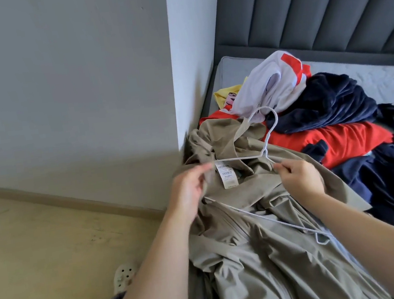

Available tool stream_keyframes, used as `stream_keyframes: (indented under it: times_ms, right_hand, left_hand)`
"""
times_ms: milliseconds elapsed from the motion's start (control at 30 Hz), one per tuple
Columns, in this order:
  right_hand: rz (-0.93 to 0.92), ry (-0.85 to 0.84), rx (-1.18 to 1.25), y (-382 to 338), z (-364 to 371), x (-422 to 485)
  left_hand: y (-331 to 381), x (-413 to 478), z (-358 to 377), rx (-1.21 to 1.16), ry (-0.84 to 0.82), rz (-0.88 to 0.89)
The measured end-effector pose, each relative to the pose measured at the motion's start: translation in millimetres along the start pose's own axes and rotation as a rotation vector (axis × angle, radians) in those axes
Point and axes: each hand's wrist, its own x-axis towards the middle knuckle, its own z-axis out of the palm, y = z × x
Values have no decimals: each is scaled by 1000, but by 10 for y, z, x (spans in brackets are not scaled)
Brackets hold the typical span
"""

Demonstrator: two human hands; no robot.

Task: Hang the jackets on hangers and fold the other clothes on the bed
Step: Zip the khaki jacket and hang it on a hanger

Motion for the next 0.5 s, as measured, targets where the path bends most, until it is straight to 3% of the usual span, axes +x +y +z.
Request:
stream_keyframes:
  times_ms: [133, 200, 267, 367, 467, 500]
  right_hand:
    - [46, 12, 157, -248, 77, -11]
    - [70, 38, 254, -337, 70, -5]
    - [60, 71, 318, -383, 38, -11]
    - [-51, 92, 341, -431, -42, -68]
    - [-210, 91, 328, -521, -115, -142]
    - [-257, 89, 324, -562, -137, -164]
  left_hand:
    - [-319, -307, 253, 193, -372, -205]
    - [-358, -403, 278, 272, -420, -260]
    - [-268, -449, 234, 459, -320, -221]
    - [-101, -471, 82, 946, -68, 28]
    - [40, -519, -85, 1229, 410, 554]
    - [86, -528, -131, 1252, 478, 752]
